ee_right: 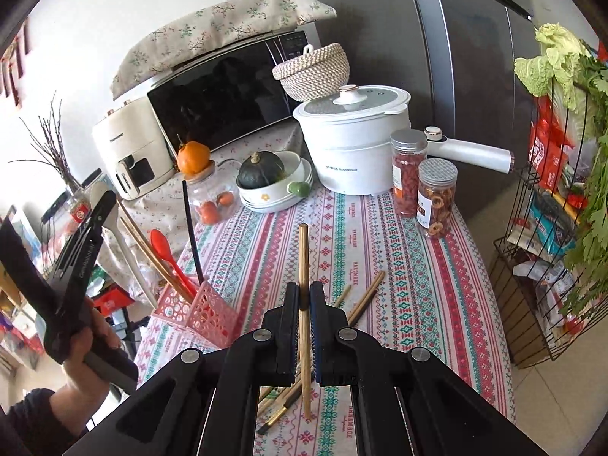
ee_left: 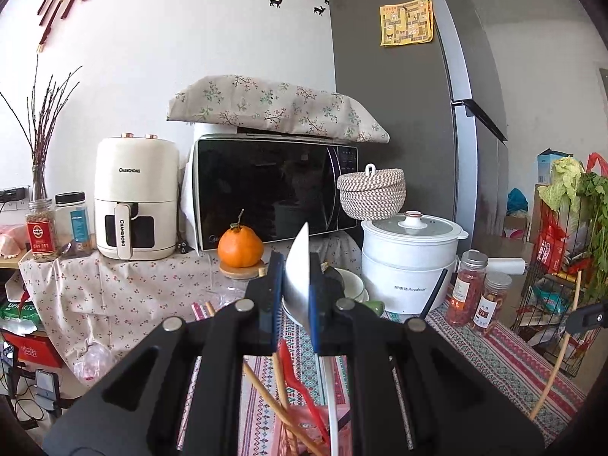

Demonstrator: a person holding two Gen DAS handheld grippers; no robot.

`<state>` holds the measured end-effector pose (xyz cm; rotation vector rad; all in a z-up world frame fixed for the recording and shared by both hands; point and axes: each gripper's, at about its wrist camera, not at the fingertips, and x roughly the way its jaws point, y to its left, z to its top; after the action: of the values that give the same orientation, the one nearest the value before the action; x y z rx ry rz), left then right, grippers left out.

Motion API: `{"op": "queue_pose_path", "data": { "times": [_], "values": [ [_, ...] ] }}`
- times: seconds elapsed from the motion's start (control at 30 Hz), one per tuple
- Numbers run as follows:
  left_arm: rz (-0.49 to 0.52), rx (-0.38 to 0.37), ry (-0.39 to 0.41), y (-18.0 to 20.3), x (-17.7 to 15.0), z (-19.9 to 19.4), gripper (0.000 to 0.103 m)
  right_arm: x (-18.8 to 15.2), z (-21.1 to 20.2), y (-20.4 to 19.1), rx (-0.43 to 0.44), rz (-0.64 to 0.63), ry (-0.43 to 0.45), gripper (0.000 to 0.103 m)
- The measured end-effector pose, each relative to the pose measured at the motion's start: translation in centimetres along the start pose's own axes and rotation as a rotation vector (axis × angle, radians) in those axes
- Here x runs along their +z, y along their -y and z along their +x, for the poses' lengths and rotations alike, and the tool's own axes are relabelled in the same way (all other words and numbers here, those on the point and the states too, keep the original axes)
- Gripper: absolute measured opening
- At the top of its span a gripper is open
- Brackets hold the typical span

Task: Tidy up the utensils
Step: 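Carry white spoon into pink basket with left tool while right tool grasps a wooden chopstick, then lower the wooden chopstick into the pink basket and open the right tool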

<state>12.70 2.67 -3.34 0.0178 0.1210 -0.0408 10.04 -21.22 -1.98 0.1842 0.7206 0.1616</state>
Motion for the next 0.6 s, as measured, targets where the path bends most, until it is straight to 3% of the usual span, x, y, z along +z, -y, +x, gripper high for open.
{"op": "queue_pose_path", "data": {
  "times": [0.2,0.33,0.5,0.6],
  "values": [
    [0.032,0.007,-0.053,0.3,-1.6,0.9,0.014,0.4,0.0,-1.3,0.017,-0.017,0.028,0.005],
    [-0.023,0.007,-0.153,-0.7,-1.1,1.0,0.035,0.6,-0.6,-2.3,0.047,-0.025,0.045,0.005],
    [-0.114,0.022,-0.252,-2.5,0.2,-0.7,0.049,1.1,-2.1,-3.5,0.082,-0.038,0.086,0.005],
    [-0.163,0.022,-0.367,-3.5,0.6,-1.6,0.059,1.8,-3.1,-4.5,0.109,-0.037,0.117,0.005]
  ]
}}
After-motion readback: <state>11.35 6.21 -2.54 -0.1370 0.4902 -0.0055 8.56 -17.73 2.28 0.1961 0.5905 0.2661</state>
